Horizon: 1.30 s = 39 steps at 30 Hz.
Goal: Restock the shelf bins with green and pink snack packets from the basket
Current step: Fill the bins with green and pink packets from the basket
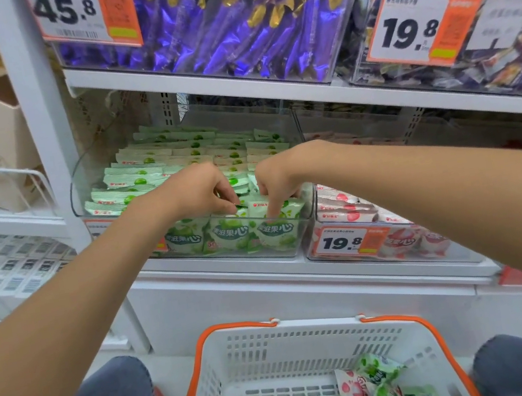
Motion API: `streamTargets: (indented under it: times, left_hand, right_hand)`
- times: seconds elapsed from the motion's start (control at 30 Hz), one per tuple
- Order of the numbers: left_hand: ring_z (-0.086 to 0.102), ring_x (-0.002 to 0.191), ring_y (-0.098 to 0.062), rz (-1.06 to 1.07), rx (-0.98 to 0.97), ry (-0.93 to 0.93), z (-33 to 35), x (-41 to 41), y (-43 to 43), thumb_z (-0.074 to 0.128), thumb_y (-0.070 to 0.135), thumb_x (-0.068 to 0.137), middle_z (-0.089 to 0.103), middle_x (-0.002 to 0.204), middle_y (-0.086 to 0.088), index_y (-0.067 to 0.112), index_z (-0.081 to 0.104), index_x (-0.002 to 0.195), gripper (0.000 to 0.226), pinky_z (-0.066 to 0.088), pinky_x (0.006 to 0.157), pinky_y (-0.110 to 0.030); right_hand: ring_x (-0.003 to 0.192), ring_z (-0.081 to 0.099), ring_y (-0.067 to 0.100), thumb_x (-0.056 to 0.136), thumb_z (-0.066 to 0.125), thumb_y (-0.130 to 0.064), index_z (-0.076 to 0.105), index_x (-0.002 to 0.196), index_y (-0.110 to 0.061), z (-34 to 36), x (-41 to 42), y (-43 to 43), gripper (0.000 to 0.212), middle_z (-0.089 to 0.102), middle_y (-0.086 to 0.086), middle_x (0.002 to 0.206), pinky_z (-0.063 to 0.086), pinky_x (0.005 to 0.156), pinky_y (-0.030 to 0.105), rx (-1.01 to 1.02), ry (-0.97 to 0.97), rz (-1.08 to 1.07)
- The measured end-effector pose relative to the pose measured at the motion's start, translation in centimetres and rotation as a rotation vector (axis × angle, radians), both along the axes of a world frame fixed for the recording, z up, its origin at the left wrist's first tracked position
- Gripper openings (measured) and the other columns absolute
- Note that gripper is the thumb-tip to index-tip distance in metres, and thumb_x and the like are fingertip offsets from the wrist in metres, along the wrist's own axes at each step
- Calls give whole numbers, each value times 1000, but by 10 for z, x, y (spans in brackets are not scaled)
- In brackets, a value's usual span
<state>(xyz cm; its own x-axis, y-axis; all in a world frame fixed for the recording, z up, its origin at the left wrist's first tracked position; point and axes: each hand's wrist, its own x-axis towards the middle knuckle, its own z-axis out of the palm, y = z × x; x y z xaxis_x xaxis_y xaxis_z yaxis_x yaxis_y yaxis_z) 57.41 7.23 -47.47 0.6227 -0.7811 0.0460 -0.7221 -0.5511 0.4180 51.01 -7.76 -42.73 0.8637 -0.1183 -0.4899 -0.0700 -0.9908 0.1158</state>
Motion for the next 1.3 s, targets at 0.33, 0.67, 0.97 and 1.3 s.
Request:
streamTargets:
  times: [0.33,0.67,0.97,1.3]
  left_hand:
    - [64,80,-6,44,-31,-35,-2,5,3,76,27,84,74,91,7,18,79,94,14,56,80,-36]
    - [59,63,0,15,-192,73,-7,-20,-13,83,32,75,68,77,12,22,77,92,20,49,61,-23]
    - [52,65,-7,224,-329,-74,-15,-70,-11,73,24,81,57,70,11,27,65,78,9,36,55,-27]
    - [67,87,-25,202,401,376,-173,-153,-16,67,18,84,70,83,-11,8,71,76,13,50,75,-26]
  right_hand:
    - [69,53,23,80,78,-26,32,61,-20,-14,1,-3,50,41,-3,62,57,78,37,42,45,7]
    - [57,52,20,81,76,-17,47,58,-16,-1,-10,-17,37,51,-2,58,45,60,25,-19,-62,61]
    - [92,59,23,84,57,-7,69,98,-13,-26,-76,-16,19,64,3,95,45,73,30,168,-696,61]
    - [88,65,21,83,55,-8,72,84,-13,-235,-213,-51,18,71,4,93,54,81,37,521,-260,-372]
